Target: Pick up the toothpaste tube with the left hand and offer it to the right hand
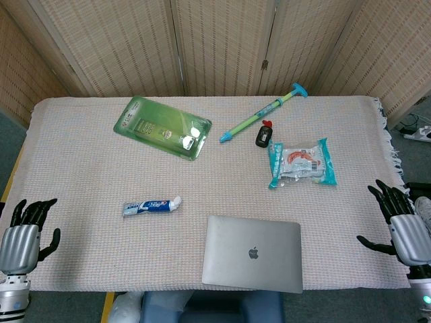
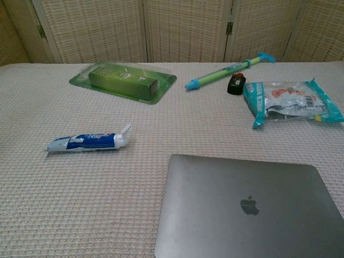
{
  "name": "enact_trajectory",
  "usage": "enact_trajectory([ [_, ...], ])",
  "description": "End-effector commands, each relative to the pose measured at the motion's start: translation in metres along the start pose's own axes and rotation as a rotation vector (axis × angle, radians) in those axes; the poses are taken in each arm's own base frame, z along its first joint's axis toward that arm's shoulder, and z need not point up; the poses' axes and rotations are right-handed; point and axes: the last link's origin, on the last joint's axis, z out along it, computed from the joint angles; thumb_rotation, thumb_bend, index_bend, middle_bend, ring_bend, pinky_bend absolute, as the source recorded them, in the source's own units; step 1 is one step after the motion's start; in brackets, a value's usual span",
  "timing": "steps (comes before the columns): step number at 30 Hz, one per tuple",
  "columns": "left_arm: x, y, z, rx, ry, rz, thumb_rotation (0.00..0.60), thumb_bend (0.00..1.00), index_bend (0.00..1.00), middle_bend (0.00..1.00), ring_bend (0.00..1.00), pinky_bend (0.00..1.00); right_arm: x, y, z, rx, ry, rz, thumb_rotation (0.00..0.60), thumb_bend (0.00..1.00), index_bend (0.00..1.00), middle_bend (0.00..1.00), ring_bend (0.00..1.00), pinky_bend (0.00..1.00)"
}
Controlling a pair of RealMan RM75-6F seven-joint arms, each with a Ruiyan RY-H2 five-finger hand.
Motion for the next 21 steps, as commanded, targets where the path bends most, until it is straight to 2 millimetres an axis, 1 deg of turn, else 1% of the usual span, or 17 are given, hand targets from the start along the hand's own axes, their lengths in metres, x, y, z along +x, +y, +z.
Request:
enact_trajectory([
  [1, 0.001, 0.012, 0.011, -0.058, 0.0, -0.017, 0.6, 0.54, 0.19, 0.23, 0.18, 0.08, 0.001, 0.0, 0.0, 0.001, 0.006, -0.003, 0.6, 0.13, 0.0, 0.0, 0.0, 0.0],
  [7, -0.004, 0.04, 0.038, -0.192, -0.017, -0.008, 0.6, 0.54, 0.19, 0.23, 0.18, 0.08, 0.004, -0.001, 0.0, 0.003, 0.014, -0.012, 0.6, 0.13, 0.0, 0.0, 0.0, 0.0],
  [11, -0.014, 0.058, 0.057, -0.262, -0.053, 0.003, 0.6, 0.47, 0.19, 0.23, 0.17, 0.07, 0.006, 0.0, 0.0, 0.001, 0.019, -0.015, 0.6, 0.13, 0.0, 0.0, 0.0, 0.0],
  [13, -0.022, 0.068, 0.065, -0.293, -0.08, 0.015, 0.6, 0.43, 0.18, 0.22, 0.17, 0.07, 0.005, 0.0, 0.0, 0.001, 0.017, -0.015, 0.6, 0.13, 0.0, 0.0, 0.0, 0.0],
  [15, -0.031, 0.077, 0.072, -0.322, -0.117, 0.027, 0.6, 0.41, 0.17, 0.22, 0.17, 0.07, 0.005, 0.0, 0.0, 0.0, 0.015, -0.015, 0.6, 0.13, 0.0, 0.0, 0.0, 0.0],
  [21, -0.061, 0.099, 0.086, -0.371, -0.196, 0.07, 0.6, 0.37, 0.13, 0.2, 0.15, 0.06, 0.005, 0.002, 0.001, -0.004, 0.013, -0.017, 0.6, 0.13, 0.0, 0.0, 0.0, 0.0],
])
